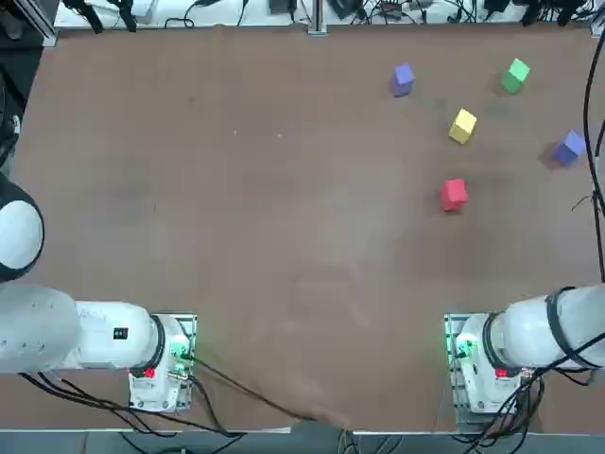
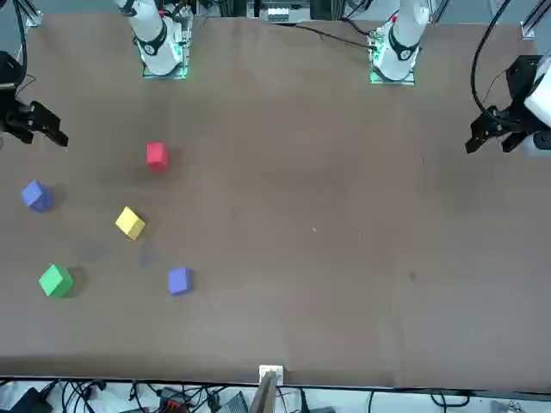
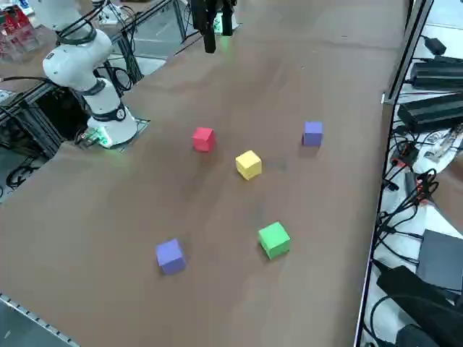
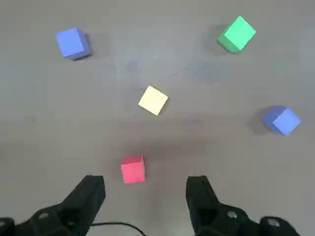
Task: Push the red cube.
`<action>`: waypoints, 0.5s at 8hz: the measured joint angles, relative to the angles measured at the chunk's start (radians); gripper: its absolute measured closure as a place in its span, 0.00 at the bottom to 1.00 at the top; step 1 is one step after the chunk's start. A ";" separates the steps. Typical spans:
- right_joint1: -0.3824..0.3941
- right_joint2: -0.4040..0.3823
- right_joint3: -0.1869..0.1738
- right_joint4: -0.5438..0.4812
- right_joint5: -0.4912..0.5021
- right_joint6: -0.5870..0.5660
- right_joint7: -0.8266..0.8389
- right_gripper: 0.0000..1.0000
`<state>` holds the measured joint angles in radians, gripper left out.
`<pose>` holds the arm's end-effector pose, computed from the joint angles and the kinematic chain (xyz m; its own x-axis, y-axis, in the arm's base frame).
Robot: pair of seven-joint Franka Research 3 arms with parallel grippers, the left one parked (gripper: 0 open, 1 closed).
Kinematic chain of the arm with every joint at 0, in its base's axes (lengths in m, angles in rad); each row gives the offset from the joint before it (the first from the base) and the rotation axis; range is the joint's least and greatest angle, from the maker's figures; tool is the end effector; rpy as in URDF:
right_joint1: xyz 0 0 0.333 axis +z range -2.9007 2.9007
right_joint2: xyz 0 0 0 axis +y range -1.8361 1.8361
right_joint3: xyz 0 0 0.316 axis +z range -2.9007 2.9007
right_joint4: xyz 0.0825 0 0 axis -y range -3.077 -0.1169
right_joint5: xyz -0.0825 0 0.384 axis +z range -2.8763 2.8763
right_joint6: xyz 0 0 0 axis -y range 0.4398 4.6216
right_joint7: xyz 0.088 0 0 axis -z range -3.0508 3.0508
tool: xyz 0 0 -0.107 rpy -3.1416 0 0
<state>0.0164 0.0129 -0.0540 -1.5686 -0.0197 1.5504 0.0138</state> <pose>0.5556 -0.0228 0.6166 0.9982 -0.0518 -0.0308 -0.0511 -0.9985 0.0208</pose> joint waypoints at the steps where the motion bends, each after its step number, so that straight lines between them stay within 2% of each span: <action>1: 0.000 0.000 0.000 0.000 0.000 0.000 0.000 0.00; 4: 0.002 0.001 0.001 -0.001 0.001 0.000 0.003 0.00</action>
<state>0.0182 0.0140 -0.0532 -1.5694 -0.0188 1.5505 0.0168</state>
